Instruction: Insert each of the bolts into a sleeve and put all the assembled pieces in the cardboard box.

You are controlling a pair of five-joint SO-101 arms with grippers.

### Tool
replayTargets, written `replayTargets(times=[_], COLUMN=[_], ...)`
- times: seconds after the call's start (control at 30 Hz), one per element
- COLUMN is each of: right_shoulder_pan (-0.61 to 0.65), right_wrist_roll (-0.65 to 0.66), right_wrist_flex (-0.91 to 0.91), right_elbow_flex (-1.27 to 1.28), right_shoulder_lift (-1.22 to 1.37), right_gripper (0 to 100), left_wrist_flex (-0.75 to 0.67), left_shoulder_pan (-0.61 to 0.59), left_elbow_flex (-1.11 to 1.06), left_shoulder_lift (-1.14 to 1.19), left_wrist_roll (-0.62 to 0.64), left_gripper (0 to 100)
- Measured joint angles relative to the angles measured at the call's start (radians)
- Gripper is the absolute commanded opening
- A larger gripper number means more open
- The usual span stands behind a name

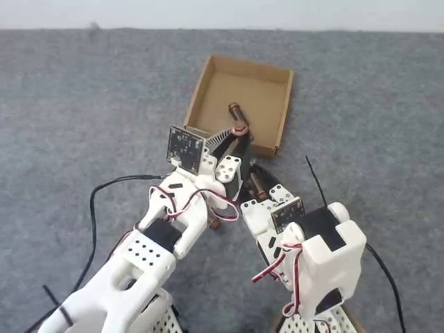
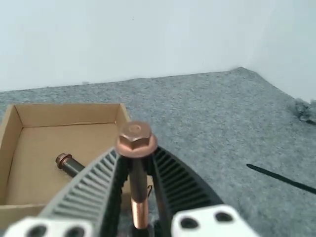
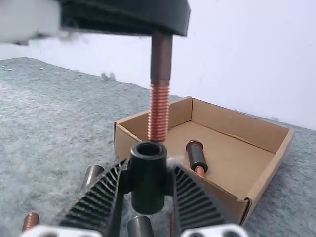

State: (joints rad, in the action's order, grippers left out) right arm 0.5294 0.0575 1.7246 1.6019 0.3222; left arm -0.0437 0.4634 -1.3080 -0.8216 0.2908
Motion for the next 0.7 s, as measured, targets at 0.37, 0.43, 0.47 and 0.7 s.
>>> replayTargets(times=[0.37, 0.43, 0.47, 0.7], right_shoulder_pan=[-0.020, -0.020, -0.020, -0.020], right_wrist_roll=[0.002, 0.002, 0.002, 0.002], right_wrist_flex=[0.000, 0.000, 0.000, 0.000], right_elbow_flex=[0.000, 0.000, 0.000, 0.000], right_shoulder_lift=[0.000, 0.000, 0.000, 0.000], right_gripper=[0.6, 0.6, 0.6, 0.6], left_wrist_flex=[0.069, 0.069, 0.069, 0.075], left_shoulder_pan=[0.005, 0.005, 0.005, 0.005], left_elbow_flex=[0.002, 0.002, 0.002, -0.012], left_shoulder_lift=[-0.006, -0.006, -0.006, -0.008], left_wrist_roll=[0.003, 0.003, 0.003, 0.003], left_gripper=[1, 1, 1, 1])
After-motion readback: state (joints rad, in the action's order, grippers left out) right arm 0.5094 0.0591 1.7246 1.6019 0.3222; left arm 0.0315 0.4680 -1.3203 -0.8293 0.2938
